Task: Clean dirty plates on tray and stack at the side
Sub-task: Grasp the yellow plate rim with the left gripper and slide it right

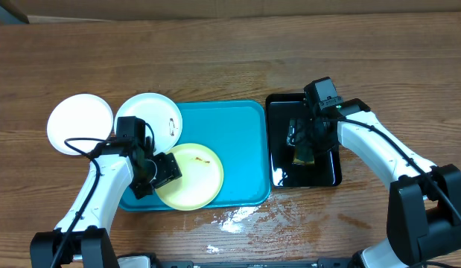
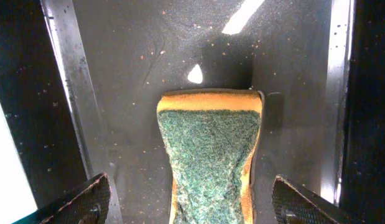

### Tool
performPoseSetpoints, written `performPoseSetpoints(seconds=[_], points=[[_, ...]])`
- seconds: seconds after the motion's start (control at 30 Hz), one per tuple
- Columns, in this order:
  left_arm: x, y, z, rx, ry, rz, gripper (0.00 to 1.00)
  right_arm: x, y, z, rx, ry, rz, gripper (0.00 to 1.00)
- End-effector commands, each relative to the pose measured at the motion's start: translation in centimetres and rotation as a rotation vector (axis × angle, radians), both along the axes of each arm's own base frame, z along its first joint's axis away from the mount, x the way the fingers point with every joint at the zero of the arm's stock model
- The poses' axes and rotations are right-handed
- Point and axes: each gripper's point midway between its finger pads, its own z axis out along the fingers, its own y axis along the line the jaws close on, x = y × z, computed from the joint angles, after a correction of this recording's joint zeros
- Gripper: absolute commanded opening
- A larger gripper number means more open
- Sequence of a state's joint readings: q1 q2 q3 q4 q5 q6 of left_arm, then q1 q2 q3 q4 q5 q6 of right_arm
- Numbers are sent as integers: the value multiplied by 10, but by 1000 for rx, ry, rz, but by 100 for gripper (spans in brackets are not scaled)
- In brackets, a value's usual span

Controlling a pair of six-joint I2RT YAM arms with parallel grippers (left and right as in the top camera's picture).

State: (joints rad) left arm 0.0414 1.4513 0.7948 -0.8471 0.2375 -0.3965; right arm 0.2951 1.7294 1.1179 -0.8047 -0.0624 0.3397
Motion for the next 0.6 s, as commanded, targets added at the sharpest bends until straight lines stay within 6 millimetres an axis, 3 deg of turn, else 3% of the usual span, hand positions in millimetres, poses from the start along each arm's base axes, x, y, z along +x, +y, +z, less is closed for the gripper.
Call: performPoseSetpoints(seconds=[0.0,0.27,0.37,0.57], points=[[4,-23,7,-137,-50,-88,83,0,-1,-1,-9,-1,0,84],[27,-39,13,-168,-168,-159,84,0,-1,-1,-9,-1,0,84],[27,-46,14,-166,-177,-189,77,0,-1,-1,-10,-1,0,84],[25,-42,34,-140,-134,-164,50,0,-1,-1,-9,-2,0,84]])
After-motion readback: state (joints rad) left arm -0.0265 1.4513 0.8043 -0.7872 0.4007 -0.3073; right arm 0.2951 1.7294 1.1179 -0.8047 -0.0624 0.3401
